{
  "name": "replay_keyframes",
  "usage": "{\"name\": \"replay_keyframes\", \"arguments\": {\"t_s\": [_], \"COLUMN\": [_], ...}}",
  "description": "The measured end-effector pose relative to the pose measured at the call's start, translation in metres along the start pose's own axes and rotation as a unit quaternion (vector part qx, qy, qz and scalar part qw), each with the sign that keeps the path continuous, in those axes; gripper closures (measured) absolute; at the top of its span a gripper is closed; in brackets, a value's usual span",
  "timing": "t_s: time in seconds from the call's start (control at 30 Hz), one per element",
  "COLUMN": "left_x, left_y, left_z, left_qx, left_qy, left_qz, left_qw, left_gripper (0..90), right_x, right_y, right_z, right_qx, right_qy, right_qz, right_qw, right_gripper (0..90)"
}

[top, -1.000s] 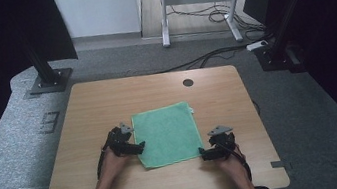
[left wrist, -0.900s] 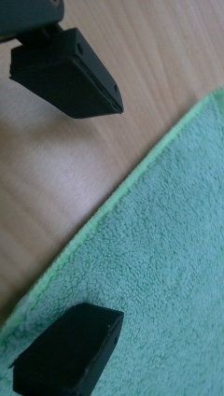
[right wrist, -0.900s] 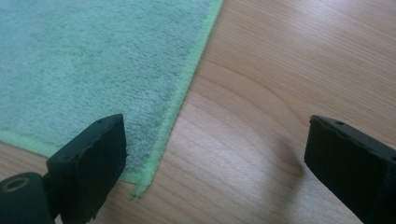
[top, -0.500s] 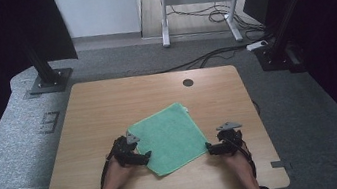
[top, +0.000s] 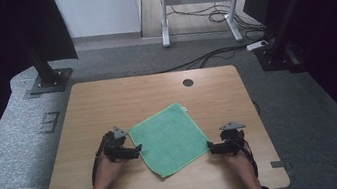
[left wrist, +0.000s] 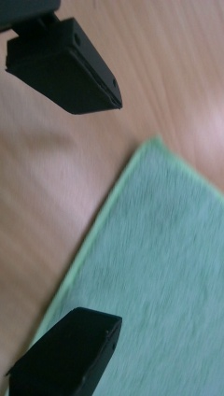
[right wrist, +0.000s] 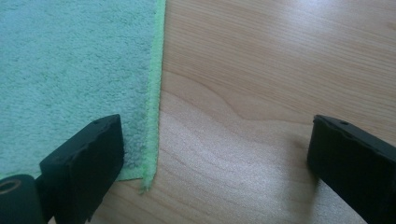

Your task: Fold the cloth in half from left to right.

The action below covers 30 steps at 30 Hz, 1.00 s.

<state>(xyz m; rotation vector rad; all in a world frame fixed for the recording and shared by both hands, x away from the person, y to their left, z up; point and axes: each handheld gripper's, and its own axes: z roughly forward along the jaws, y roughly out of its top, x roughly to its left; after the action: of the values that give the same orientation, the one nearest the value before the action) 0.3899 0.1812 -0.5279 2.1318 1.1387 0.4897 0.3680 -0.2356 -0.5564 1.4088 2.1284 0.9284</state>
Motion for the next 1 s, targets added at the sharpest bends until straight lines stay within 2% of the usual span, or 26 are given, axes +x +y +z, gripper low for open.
{"name": "replay_keyframes", "arguments": {"t_s": [0.23, 0.37, 0.5, 0.63, 0.8, 0.87, 1.0], "left_x": [0.032, 0.039, 0.048, 0.053, 0.050, 0.053, 0.054], "left_y": [0.016, 0.023, 0.023, 0.018, 0.019, 0.019, 0.019], "left_z": [0.011, 0.020, 0.035, 0.047, 0.048, 0.049, 0.049], "left_qx": [-0.008, -0.007, 0.008, 0.019, 0.024, 0.029, 0.029], "left_qy": [0.013, 0.017, 0.031, 0.036, 0.044, 0.035, 0.032], "left_qz": [-0.034, -0.039, -0.046, -0.053, -0.046, -0.059, -0.056], "left_qw": [0.9993, 0.9991, 0.9984, 0.9978, 0.9977, 0.9972, 0.9975], "left_gripper": [0.0, 0.0, 0.0, 0.0, 0.0, 0.0, 0.0], "right_x": [0.000, 0.000, 0.000, 0.000, 0.001, 0.001, 0.001], "right_y": [0.000, 0.000, 0.000, 0.000, 0.000, -0.001, -0.001], "right_z": [0.000, 0.000, 0.000, 0.000, 0.000, -0.001, -0.001], "right_qx": [0.000, 0.000, 0.000, 0.000, 0.001, 0.000, 0.000], "right_qy": [0.000, 0.000, 0.000, 0.000, 0.000, 0.000, 0.000], "right_qz": [0.000, 0.000, 0.000, 0.000, 0.000, 0.000, 0.000], "right_qw": [1.0000, 1.0000, 1.0000, 1.0000, 1.0000, 1.0000, 1.0000], "right_gripper": [3.9, 3.9, 4.0, 4.0, 4.0, 4.1, 4.1]}}
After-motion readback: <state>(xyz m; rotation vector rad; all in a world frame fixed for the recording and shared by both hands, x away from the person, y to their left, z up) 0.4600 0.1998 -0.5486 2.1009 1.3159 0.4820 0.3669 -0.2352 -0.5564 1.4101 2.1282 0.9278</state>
